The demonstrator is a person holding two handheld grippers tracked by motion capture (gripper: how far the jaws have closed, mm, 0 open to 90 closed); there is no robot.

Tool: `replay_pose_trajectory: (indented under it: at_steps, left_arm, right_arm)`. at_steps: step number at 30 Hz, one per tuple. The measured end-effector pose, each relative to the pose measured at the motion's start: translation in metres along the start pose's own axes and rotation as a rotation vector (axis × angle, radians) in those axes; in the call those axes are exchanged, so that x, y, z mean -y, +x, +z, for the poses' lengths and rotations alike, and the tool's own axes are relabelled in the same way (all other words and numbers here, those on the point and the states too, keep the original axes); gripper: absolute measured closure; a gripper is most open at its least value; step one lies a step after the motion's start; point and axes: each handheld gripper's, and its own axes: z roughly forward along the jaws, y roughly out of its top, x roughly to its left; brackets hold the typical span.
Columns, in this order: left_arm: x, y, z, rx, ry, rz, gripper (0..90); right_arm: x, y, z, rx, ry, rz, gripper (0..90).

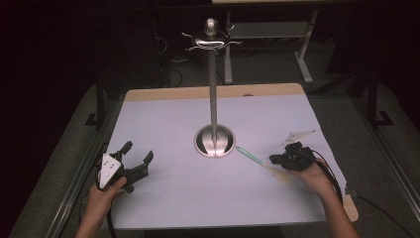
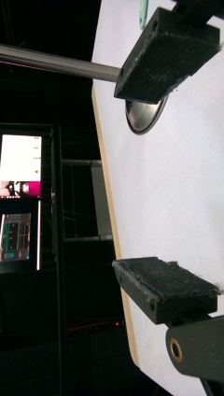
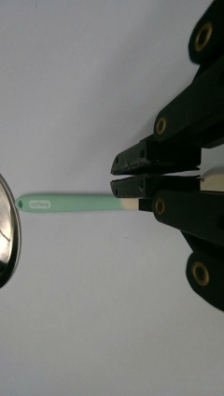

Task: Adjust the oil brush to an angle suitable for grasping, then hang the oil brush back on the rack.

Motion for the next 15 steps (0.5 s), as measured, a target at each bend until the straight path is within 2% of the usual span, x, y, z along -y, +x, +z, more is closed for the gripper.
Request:
replay_pose_trajectory:
  at_steps: [5, 9, 12, 15]
  left_arm:
    - [0.000, 0.000, 0.000, 0.000, 0.000, 0.000, 14.5]
    - [0.000, 0.000, 0.000, -0.001, -0.001, -0.002, 14.6]
    - [0.000, 0.000, 0.000, -0.001, 0.000, -0.001, 14.5]
    - [0.000, 0.000, 0.000, 0.000, -0.001, 0.000, 14.6]
  right_arm:
    - [-0.003, -0.001, -0.003, -0.001, -0.003, 0.003, 81.7]
    - [-0.009, 0.000, -0.005, -0.011, 0.000, -0.003, 74.3]
    - [-0.017, 0.002, -0.005, -0.018, 0.025, -0.013, 68.3]
    - [-0.025, 0.004, -0.004, -0.013, 0.052, -0.040, 67.0]
